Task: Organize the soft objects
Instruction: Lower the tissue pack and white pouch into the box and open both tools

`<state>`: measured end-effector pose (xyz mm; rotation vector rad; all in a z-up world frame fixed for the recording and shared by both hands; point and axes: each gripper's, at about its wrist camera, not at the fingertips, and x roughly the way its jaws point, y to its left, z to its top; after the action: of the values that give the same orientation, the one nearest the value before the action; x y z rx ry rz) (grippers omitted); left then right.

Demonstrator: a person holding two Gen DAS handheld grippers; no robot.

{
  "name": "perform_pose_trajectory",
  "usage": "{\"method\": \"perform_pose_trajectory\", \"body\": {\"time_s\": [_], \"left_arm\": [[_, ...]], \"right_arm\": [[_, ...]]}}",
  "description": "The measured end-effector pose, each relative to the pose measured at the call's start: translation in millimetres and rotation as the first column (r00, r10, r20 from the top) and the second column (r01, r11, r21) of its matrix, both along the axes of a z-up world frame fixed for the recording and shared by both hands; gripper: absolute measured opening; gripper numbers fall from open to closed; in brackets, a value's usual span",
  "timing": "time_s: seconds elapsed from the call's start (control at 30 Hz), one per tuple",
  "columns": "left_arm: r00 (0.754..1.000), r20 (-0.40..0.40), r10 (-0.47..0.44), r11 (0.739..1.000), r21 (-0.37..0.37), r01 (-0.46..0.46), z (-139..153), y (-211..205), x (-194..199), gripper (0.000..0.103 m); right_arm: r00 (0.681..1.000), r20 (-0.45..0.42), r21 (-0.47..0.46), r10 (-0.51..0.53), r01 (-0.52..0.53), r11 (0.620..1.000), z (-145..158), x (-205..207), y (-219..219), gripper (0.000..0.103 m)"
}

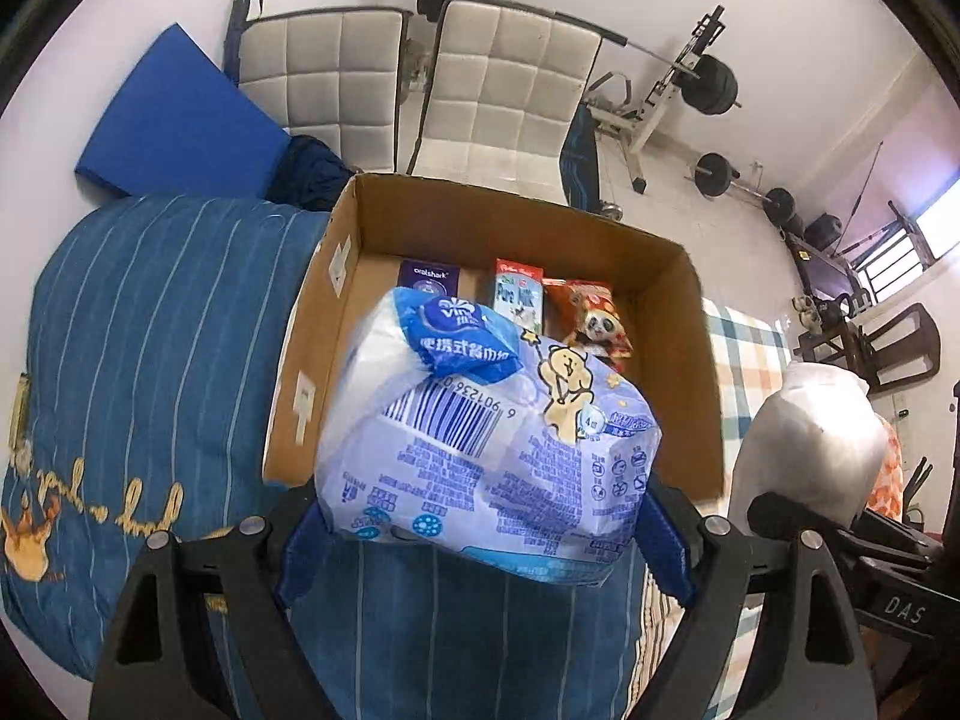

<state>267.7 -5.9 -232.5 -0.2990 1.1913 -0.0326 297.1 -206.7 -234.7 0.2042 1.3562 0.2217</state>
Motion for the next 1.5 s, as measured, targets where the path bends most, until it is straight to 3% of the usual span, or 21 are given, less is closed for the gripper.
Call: {"method": "perform_pose_trajectory", "body": {"time_s": [0.2, 0.43, 0.63, 0.8, 0.93, 1.3, 1.5], "left_arm": [[0.997, -0.081, 0.004, 0.999, -0.050, -0.008, -26, 15, 40, 0.085], [0.966, -0.256, 0.045, 0.970, -0.218, -0.103, -72, 28, 69, 0.085], [0.918, -0.386, 0.091, 0.957, -0.222, -0.188, -113, 40, 78, 0.085], [0.893, -0.441, 0.093, 0.962, -0.190, -0.194, -133, 43, 81, 0.085], [0.856, -0.505, 0.108, 0.948, -0.208, -0.242, -151, 47, 79, 0.086], [0.797, -0.599, 0.082, 0.963, -0.157, -0.217, -180, 46, 81, 0.087], [0.778, -0.624, 0.075, 0.969, -0.137, -0.204, -179, 43, 79, 0.088]], "right_arm": [[0.998, -0.053, -0.024, -0.019, 0.018, 1.000, -34, 37, 18, 0.075], [0.981, -0.194, 0.000, -0.021, 0.021, 1.000, -104, 62, 47, 0.075], [0.957, -0.288, -0.005, -0.017, 0.016, 1.000, -147, 73, 67, 0.075], [0.932, -0.362, 0.002, -0.005, 0.006, 1.000, -177, 79, 76, 0.076], [0.915, -0.404, 0.012, 0.004, 0.001, 1.000, -196, 82, 78, 0.076], [0.889, -0.454, -0.020, 0.058, -0.076, 0.997, -222, 94, 98, 0.077], [0.889, -0.448, 0.000, 0.101, -0.113, 0.994, -222, 100, 124, 0.080]]}}
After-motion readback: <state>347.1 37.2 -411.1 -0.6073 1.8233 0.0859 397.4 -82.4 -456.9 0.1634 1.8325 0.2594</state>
